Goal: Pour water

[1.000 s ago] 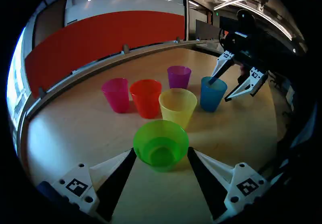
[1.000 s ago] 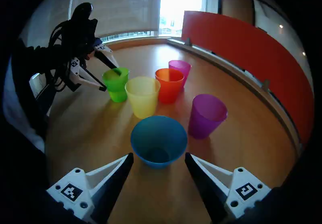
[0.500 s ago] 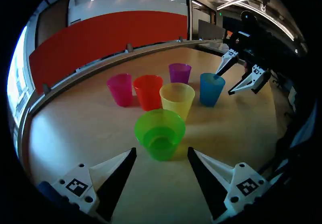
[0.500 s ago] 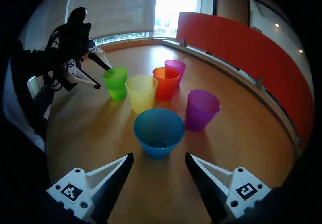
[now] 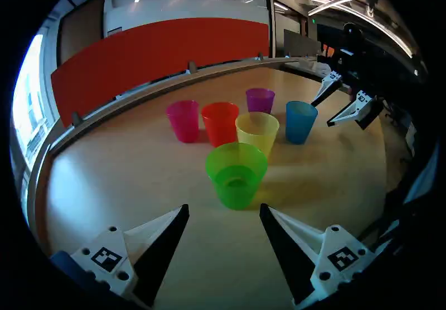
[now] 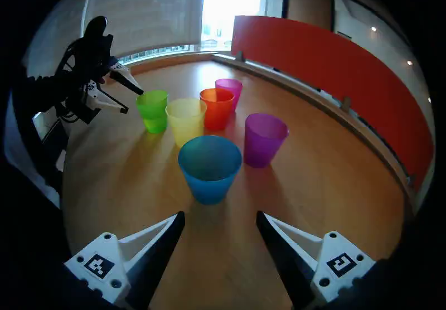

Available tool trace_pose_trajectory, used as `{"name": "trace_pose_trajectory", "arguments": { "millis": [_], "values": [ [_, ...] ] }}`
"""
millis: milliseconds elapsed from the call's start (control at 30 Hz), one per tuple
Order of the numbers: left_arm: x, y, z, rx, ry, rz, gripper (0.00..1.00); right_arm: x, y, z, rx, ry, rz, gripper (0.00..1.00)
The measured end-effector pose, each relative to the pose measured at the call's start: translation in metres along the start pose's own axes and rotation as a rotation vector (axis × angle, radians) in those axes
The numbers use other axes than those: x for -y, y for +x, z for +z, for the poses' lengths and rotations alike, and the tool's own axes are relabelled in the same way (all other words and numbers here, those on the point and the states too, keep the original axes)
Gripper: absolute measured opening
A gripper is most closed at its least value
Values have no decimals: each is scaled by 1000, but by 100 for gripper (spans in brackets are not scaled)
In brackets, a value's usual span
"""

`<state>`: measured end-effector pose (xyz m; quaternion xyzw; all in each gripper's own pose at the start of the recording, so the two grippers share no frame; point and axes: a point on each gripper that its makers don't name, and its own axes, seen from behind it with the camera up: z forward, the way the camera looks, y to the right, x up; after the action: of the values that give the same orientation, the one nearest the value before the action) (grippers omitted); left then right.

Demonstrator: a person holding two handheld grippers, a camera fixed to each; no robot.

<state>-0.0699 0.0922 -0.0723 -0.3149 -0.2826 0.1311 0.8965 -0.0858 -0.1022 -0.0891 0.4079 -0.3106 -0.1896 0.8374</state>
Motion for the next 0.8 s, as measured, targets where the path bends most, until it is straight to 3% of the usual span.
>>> {"name": "trace_pose_trajectory", "arguments": {
  "millis": [800],
  "values": [
    [47,1,-32,-96,170,-77,94,-37,-18,-43,-79,-201,161,99]
  ]
}}
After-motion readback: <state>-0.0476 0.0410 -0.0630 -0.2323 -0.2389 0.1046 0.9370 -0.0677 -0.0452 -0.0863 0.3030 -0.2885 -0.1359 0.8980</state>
